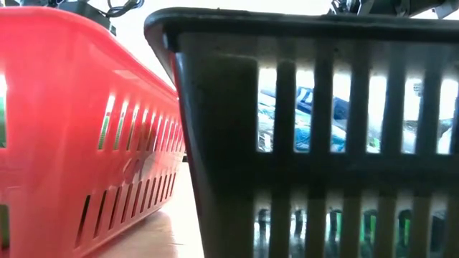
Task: Pick & Place Travel size toiletries
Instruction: Put the bottom green shampoo bottle into the red bin
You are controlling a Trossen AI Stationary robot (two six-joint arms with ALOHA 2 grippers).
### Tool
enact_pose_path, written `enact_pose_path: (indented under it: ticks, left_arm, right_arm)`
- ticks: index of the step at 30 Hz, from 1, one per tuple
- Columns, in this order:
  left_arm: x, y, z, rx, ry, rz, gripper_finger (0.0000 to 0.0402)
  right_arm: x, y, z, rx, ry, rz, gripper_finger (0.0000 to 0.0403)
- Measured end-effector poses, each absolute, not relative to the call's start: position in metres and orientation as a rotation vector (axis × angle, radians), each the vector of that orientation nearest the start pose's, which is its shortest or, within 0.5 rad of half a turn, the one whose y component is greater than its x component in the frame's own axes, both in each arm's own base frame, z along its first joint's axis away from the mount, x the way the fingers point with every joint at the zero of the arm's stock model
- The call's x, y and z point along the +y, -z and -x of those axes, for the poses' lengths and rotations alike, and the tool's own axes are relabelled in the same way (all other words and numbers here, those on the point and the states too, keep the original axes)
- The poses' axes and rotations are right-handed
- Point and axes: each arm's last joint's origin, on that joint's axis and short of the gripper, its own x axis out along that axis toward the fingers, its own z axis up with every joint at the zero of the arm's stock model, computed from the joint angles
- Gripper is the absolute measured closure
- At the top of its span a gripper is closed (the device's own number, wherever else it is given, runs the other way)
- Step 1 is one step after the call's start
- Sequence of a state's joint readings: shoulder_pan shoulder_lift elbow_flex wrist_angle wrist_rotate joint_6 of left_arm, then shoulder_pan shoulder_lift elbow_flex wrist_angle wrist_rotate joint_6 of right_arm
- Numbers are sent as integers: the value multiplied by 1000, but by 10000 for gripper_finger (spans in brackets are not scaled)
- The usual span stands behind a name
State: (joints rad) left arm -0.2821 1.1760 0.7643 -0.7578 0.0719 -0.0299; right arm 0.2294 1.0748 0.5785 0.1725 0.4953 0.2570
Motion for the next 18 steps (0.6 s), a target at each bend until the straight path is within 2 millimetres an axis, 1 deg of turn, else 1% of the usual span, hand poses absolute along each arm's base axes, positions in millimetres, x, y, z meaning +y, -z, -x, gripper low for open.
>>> enact_pose_path:
  ticks: [5,9,18]
  left_arm:
    - [-60,-207,-200,1212,292,-101,110]
    - [-62,-196,-208,1258,288,-106,110]
    - [-68,-177,-224,1280,314,-86,110]
  right_arm:
    - [38,-240,-223,292,303,-129,401]
    - [38,-238,-223,306,305,-124,401]
    - [38,-238,-222,316,306,-120,401]
